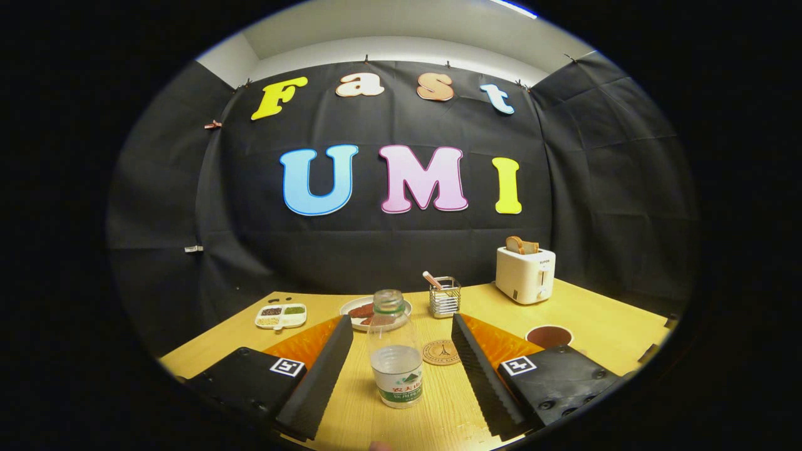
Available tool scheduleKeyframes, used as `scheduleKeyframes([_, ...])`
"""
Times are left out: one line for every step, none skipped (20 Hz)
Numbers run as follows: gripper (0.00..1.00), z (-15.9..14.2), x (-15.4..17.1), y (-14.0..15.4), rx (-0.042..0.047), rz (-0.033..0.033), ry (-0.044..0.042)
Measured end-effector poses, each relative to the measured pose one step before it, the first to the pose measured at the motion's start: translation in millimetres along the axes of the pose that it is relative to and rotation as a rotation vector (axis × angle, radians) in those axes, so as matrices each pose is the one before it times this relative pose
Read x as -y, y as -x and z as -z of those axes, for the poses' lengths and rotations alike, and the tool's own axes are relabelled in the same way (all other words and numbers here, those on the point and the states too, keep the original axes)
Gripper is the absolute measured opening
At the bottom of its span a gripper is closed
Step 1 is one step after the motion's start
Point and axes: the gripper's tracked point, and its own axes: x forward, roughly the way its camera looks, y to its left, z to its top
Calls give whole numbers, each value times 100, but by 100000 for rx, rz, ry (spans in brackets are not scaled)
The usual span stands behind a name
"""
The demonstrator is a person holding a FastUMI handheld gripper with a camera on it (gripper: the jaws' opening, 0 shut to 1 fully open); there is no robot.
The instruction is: Take the bottle from table, then pour the juice into the cup, finally place the bottle on the coaster
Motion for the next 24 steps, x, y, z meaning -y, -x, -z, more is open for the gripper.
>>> scheduleKeyframes([97,936,-92,-391,-143,82,688])
scheduleKeyframes([97,985,-315,-329,-282,-746,462])
scheduleKeyframes([97,975,-375,-508,-759,-739,215])
scheduleKeyframes([97,1107,-156,-415,-649,-187,-107])
scheduleKeyframes([98,803,-145,-463,-294,26,-397])
scheduleKeyframes([98,765,-16,-534,-304,439,-485])
scheduleKeyframes([98,650,-51,-629,-482,534,-430])
scheduleKeyframes([98,721,26,-507,-177,628,160])
scheduleKeyframes([98,507,25,-507,-498,879,778])
scheduleKeyframes([98,603,-133,-481,-746,371,998])
scheduleKeyframes([97,425,-96,-376,-480,99,1062])
scheduleKeyframes([98,428,-179,-194,-216,-229,693])
scheduleKeyframes([98,116,-39,-288,81,363,494])
scheduleKeyframes([98,153,109,-216,66,491,72])
scheduleKeyframes([98,164,193,-263,36,1448,368])
scheduleKeyframes([98,149,436,84,30,1301,307])
scheduleKeyframes([87,-313,-115,142,569,-708,374])
scheduleKeyframes([77,121,-7,-360,228,592,1276])
scheduleKeyframes([76,-62,-111,21,-59,-402,809])
scheduleKeyframes([76,67,92,-145,-596,-17,272])
scheduleKeyframes([76,-22,188,-27,-748,428,-194])
scheduleKeyframes([76,0,200,77,-825,619,-656])
scheduleKeyframes([76,-257,48,24,-319,43,-1204])
scheduleKeyframes([76,-381,-97,116,-159,-412,-2327])
